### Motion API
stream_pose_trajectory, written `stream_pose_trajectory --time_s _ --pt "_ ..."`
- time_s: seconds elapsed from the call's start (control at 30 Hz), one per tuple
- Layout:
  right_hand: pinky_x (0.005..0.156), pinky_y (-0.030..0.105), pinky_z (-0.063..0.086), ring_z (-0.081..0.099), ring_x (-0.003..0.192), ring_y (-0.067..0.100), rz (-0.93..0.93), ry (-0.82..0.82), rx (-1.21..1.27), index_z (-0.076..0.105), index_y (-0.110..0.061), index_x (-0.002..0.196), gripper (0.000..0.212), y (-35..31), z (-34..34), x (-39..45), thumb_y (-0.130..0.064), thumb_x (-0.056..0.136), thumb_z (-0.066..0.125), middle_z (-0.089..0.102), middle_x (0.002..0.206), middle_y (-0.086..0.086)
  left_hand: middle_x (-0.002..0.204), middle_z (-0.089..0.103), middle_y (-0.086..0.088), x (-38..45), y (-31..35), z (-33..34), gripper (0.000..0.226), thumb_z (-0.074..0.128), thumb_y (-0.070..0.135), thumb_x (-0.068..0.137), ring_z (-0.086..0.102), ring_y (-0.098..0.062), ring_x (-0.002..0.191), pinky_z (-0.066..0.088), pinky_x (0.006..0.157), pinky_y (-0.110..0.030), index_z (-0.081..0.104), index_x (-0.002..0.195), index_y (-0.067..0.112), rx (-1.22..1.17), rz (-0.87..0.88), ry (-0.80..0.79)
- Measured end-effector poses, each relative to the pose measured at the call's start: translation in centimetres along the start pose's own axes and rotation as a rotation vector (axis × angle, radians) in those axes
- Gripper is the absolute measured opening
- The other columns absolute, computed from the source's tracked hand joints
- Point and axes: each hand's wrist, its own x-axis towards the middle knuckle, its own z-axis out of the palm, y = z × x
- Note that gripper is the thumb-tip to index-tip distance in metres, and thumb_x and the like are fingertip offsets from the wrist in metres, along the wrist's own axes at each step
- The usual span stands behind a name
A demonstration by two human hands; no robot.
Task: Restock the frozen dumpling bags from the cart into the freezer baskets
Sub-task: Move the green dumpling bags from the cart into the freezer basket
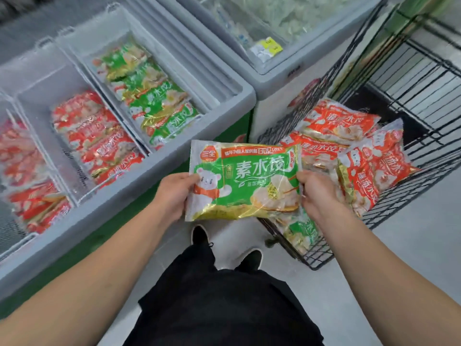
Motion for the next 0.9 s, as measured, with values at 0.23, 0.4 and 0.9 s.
stream_pose_trajectory --time_s 0.23,0.4,0.9 --pt "0.063 0.034 0.056 0.070 0.080 0.027 -0.098 -0.101 -0.208 0.070 -0.005 0.096 0.014 -1.6 12.1 -0.9 0.000 0.090 0.059 0.073 0.096 0.016 0.070 0.074 -0.012 0.7 0.1 -10.4 0.019 0.059 0.005 0.097 0.071 -0.018 0.056 0.057 0.051 -0.026 0.067 0.081 -0.002 -0.134 0.043 0.133" --pt "0.065 0.034 0.057 0.067 0.070 0.023 -0.145 -0.132 -0.275 0.071 -0.007 0.083 0.019 -2.6 22.5 -2.8 0.006 0.087 0.057 0.071 0.082 0.012 0.084 0.075 -0.015 3.4 1.6 -18.3 0.017 0.060 0.009 0.097 0.071 -0.022 0.069 0.057 0.060 -0.030 0.067 0.082 0.002 -0.200 0.054 0.175" --pt "0.066 0.047 0.055 0.064 0.074 0.028 -0.291 -0.277 -0.496 0.069 0.007 0.090 0.029 -9.0 41.3 1.3 -0.010 0.068 0.064 0.070 0.083 0.019 0.047 0.061 0.004 12.0 9.2 -27.0 0.031 0.061 0.005 0.095 0.059 -0.011 0.043 0.042 0.040 -0.015 0.056 0.065 0.009 -0.376 0.038 0.261"
